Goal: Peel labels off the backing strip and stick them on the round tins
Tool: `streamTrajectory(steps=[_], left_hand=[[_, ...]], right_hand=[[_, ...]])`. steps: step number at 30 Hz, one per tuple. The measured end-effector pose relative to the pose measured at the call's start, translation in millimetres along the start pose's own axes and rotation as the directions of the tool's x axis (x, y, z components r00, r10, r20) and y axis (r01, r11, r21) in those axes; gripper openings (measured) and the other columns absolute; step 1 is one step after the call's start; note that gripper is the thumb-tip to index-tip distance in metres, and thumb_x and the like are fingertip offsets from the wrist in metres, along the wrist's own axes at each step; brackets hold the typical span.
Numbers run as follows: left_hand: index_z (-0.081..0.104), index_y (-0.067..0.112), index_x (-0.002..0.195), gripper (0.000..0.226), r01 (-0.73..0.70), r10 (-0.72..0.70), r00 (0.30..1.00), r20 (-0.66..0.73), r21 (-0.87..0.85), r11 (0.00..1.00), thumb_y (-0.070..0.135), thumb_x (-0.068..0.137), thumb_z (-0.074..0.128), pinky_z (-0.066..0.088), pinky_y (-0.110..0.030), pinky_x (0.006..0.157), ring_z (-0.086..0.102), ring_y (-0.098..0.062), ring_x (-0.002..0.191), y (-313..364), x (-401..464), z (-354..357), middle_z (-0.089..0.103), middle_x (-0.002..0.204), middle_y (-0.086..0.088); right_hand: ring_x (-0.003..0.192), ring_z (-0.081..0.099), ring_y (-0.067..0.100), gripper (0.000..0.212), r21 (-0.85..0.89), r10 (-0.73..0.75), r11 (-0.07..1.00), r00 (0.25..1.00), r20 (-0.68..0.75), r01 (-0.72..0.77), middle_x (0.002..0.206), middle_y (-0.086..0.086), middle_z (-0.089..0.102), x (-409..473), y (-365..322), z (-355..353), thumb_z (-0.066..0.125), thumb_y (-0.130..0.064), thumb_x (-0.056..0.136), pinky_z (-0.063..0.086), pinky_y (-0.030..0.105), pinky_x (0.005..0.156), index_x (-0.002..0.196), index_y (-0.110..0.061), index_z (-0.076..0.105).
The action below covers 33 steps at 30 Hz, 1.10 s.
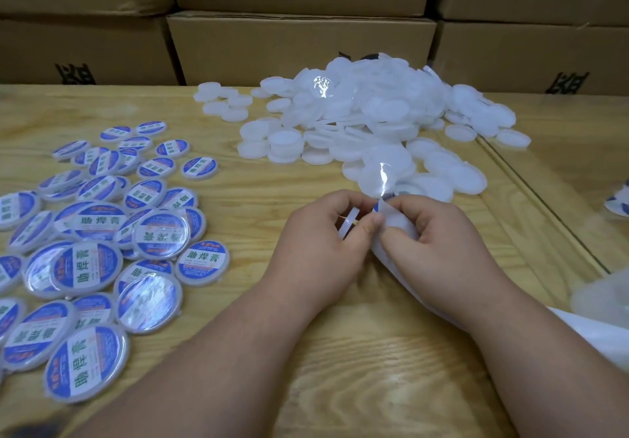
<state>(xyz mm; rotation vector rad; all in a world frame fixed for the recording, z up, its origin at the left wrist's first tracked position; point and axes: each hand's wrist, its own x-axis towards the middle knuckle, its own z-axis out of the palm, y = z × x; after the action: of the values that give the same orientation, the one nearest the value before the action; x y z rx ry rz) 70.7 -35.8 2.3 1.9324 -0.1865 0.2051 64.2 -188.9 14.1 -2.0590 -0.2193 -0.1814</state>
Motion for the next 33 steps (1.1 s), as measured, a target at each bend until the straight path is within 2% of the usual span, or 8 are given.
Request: streamTrajectory(steps=[8,13,15,18,22,27,30,33], left_hand=[[0.075,0.034,0.094,0.011,-0.036,0.034,0.998,-0.044,-0.04,0.999,0.027,0.094,0.066,0.055,-0.024,0.077,0.068,0.0,0.087,0.3,1.4,-0.8,0.074,0.09,0.022],[0.074,0.035,0.091,0.005,-0.006,0.005,1.0,-0.012,-0.088,0.996,0.035,0.087,0.077,0.05,-0.013,0.061,0.068,-0.001,0.074,3.2,-2.3,-0.7,0.073,0.084,0.022],[0.075,0.035,0.092,0.004,-0.007,0.007,1.0,0.0,-0.076,0.997,0.034,0.088,0.076,0.053,-0.016,0.065,0.069,0.0,0.076,3.1,-3.3,-1.2,0.074,0.085,0.021],[0.075,0.037,0.093,0.008,-0.03,0.031,0.999,0.015,-0.062,0.998,0.029,0.092,0.073,0.053,-0.015,0.073,0.069,0.005,0.085,2.6,-4.5,-2.4,0.075,0.09,0.023],[0.075,0.034,0.093,0.013,-0.025,0.024,1.0,-0.002,-0.061,0.998,0.025,0.095,0.066,0.051,-0.011,0.071,0.068,0.004,0.084,2.5,-3.7,-5.3,0.075,0.088,0.022],[0.068,0.038,0.097,0.025,0.005,-0.032,0.99,-0.139,-0.19,0.982,0.014,0.094,0.061,0.06,-0.03,0.066,0.069,-0.019,0.072,6.3,-5.0,-11.8,0.072,0.084,0.009],[0.067,0.038,0.092,0.03,-0.041,-0.023,0.958,-0.285,-0.214,0.976,0.009,0.093,0.057,0.051,-0.019,0.055,0.066,-0.018,0.071,10.5,-5.0,-15.1,0.071,0.085,0.009],[0.073,0.031,0.09,0.028,-0.07,-0.026,0.93,-0.366,-0.247,0.966,0.009,0.093,0.056,0.052,-0.024,0.06,0.066,-0.018,0.072,11.7,-4.8,-17.3,0.072,0.088,0.016]], right_hand=[[0.051,0.046,0.0,0.021,-0.004,-0.03,1.0,0.999,-0.018,0.03,0.062,-0.013,0.059,-0.1,2.2,-2.6,0.051,-0.028,0.075,0.036,0.013,0.044,0.086,-0.028,0.069],[0.066,0.063,0.009,0.018,0.036,-0.015,0.999,1.0,-0.015,0.016,0.077,-0.009,0.07,-0.8,1.6,-2.1,0.057,-0.034,0.076,0.053,0.031,0.058,0.088,-0.028,0.069],[0.075,0.068,0.014,0.018,0.013,-0.008,1.0,1.0,-0.017,0.008,0.081,-0.008,0.072,-0.9,0.1,-1.1,0.058,-0.034,0.076,0.057,0.038,0.065,0.088,-0.028,0.07],[0.074,0.067,0.012,0.021,-0.008,-0.011,1.0,1.0,-0.021,0.011,0.08,-0.009,0.072,-1.2,-2.0,-0.2,0.057,-0.036,0.075,0.055,0.035,0.065,0.089,-0.027,0.071],[0.073,0.066,0.018,0.025,-0.017,-0.011,1.0,0.999,-0.042,0.01,0.078,-0.007,0.072,-2.6,-4.8,-0.7,0.053,-0.031,0.071,0.055,0.042,0.065,0.087,-0.027,0.072],[0.072,0.064,0.026,0.032,-0.037,-0.007,0.999,0.996,-0.086,0.003,0.075,-0.003,0.07,-3.9,-7.6,-2.9,0.049,-0.027,0.068,0.055,0.043,0.064,0.091,-0.027,0.071],[0.067,0.057,0.037,0.032,-0.03,-0.015,0.999,0.997,-0.077,0.012,0.077,0.012,0.064,-6.3,-7.2,-2.9,0.048,-0.025,0.069,0.049,0.042,0.055,0.092,-0.019,0.068],[0.056,0.049,0.02,0.03,-0.031,-0.027,0.999,0.999,-0.047,0.026,0.072,0.011,0.06,-8.8,-9.1,-2.5,0.049,-0.026,0.069,0.044,0.037,0.052,0.093,-0.021,0.067]])
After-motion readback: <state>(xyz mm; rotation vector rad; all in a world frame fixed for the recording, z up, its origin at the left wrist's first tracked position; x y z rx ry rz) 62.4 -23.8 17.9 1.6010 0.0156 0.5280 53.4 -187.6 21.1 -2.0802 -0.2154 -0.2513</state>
